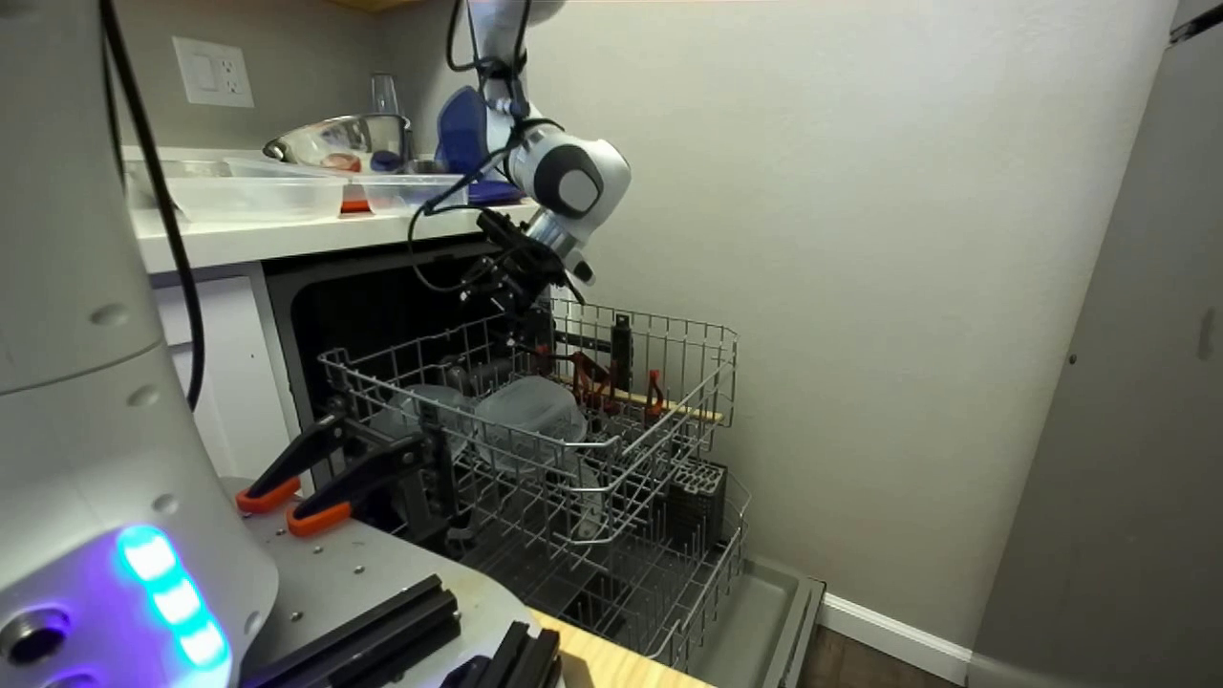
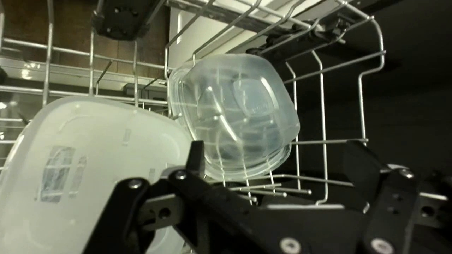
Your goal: Take out the bowl from the dishwashing rack
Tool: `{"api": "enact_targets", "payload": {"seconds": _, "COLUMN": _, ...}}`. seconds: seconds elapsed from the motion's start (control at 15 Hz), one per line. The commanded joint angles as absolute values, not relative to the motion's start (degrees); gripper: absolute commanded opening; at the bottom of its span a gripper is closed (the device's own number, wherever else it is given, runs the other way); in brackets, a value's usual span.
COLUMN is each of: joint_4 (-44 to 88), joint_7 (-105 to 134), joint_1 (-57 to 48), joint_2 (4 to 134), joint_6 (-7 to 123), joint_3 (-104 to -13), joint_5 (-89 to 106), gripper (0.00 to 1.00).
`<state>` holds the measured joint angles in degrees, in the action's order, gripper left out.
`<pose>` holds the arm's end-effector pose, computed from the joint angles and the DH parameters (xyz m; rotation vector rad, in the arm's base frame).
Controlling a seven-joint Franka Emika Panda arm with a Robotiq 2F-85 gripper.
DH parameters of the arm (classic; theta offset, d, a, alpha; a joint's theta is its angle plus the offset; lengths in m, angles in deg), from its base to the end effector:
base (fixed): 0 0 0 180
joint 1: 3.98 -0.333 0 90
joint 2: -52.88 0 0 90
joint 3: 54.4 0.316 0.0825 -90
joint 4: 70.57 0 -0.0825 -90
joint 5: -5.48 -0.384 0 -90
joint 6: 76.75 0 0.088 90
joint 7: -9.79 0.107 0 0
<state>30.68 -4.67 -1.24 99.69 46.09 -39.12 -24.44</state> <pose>0.5884 0.1498 0.0950 -2.5044 -0.0525 0.5428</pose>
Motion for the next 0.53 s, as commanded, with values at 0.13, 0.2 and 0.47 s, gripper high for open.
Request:
{"api": "enact_targets", "payload": {"seconds": 0.13, "joint_4": 16.0, "joint_7": -5.6, "joint_1": -1.0, "joint_2": 111.5, "joint_6": 31.3, "joint_3": -39.0, "joint_5": -22.3, "gripper": 1.0}}
{"api": "enact_targets", "payload": {"seconds": 0.2, "joint_4": 14.0, "joint_7": -6.0, "joint_1": -0.8, "joint_2": 112.9, "joint_6": 29.0, "joint_3": -38.9, "joint_5": -22.3, "gripper": 1.0}}
{"api": "enact_targets", "payload": {"seconds": 0.47, "joint_4": 6.8, "joint_7": -6.0, "joint_1": -1.5, "joint_2": 117.4, "joint_6": 21.4, "joint_3": -38.9, "joint_5": -22.1, "gripper": 1.0}}
